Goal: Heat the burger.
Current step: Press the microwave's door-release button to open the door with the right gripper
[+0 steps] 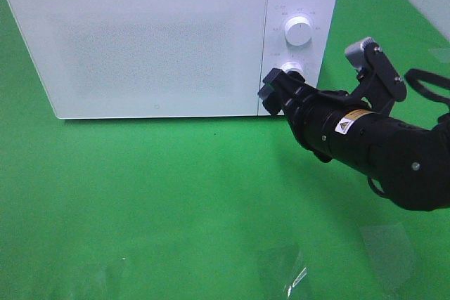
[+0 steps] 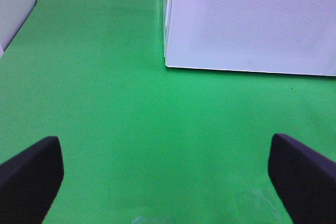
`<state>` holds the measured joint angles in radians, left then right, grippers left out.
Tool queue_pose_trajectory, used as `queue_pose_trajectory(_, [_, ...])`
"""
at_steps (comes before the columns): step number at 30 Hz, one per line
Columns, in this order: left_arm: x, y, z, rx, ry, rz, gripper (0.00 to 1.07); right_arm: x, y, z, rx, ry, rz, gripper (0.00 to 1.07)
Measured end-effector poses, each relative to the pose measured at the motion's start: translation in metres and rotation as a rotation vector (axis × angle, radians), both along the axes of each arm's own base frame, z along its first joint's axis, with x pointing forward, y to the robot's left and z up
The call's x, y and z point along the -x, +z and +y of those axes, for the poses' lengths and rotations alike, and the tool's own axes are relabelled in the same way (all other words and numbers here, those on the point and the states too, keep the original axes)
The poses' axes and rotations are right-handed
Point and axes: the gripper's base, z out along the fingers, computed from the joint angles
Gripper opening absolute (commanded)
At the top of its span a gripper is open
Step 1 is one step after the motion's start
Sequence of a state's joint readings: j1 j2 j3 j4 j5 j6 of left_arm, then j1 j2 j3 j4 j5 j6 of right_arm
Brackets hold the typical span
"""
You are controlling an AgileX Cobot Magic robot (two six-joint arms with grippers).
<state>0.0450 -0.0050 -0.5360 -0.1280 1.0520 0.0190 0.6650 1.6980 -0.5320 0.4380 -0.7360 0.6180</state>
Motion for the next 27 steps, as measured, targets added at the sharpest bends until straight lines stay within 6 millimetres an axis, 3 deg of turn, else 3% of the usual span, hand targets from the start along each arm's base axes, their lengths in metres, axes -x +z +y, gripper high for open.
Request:
queue_pose_trajectory(10, [0.0, 0.0, 0.0, 0.0, 0.0, 0.0, 0.98, 0.012, 0.026, -0.028, 0.402, 0.24, 0.064, 0.76])
queue_pose_trajectory(15, [0.0, 0.0, 0.0, 0.0, 0.0, 0.0, 0.98, 0.019, 0.034, -0.035, 0.472, 0.319, 0.081, 0.76])
queue_pose_trajectory(17, [0.0, 0.0, 0.0, 0.0, 0.0, 0.0, 0.98, 0.03, 0.046, -0.042, 0.562, 0.424, 0.107, 0.76])
queue_pose_trajectory(20, [0.0, 0.0, 0.0, 0.0, 0.0, 0.0, 0.98, 0.033, 0.05, -0.043, 0.592, 0.457, 0.118, 0.76])
queue_pose_trajectory(27, [0.0, 0.0, 0.0, 0.0, 0.0, 0.0, 0.98, 0.065, 0.077, -0.061, 0.765, 0.602, 0.246, 0.76])
